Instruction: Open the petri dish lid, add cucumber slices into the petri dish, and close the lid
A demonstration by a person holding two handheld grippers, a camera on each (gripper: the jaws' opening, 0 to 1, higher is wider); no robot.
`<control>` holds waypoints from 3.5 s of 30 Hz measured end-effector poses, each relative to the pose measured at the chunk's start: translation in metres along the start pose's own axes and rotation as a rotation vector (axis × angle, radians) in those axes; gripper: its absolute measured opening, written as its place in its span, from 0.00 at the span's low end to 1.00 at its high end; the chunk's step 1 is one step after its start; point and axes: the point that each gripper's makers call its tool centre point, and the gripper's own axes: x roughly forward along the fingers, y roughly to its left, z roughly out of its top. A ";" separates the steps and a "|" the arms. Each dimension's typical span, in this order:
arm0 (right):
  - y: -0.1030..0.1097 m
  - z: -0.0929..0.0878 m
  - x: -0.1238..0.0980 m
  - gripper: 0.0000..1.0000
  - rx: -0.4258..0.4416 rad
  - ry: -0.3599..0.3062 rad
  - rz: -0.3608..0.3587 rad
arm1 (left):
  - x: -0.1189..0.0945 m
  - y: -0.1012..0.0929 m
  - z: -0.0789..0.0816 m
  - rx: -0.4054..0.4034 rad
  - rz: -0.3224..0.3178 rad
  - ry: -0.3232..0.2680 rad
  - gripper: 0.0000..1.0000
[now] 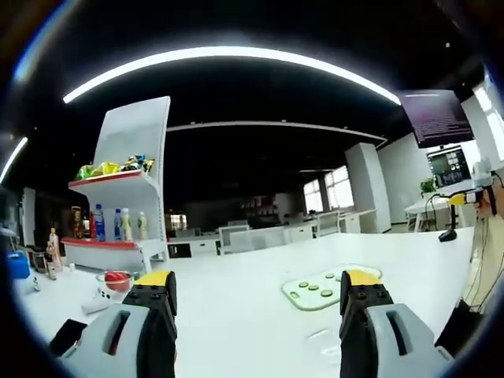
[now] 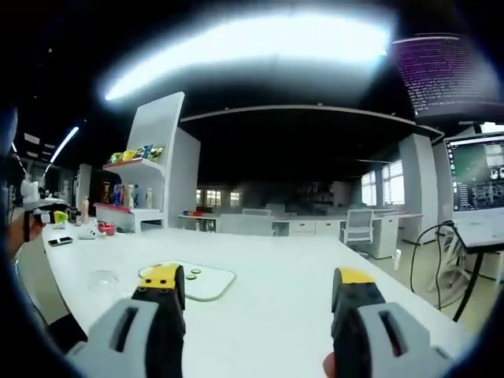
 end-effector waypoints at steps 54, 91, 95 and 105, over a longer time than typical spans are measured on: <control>-0.006 -0.010 -0.041 0.82 0.067 -0.015 -0.007 | -0.037 0.008 -0.010 -0.004 0.011 0.048 0.95; 0.061 0.004 -0.003 0.93 0.070 -0.025 0.335 | -0.038 -0.035 -0.021 0.004 -0.280 0.106 0.95; 0.079 -0.003 0.008 0.93 0.045 -0.001 0.389 | -0.037 -0.033 -0.023 -0.015 -0.300 0.106 0.95; 0.135 -0.012 0.026 0.92 0.017 0.041 0.569 | -0.034 -0.035 -0.035 -0.021 -0.414 0.110 0.95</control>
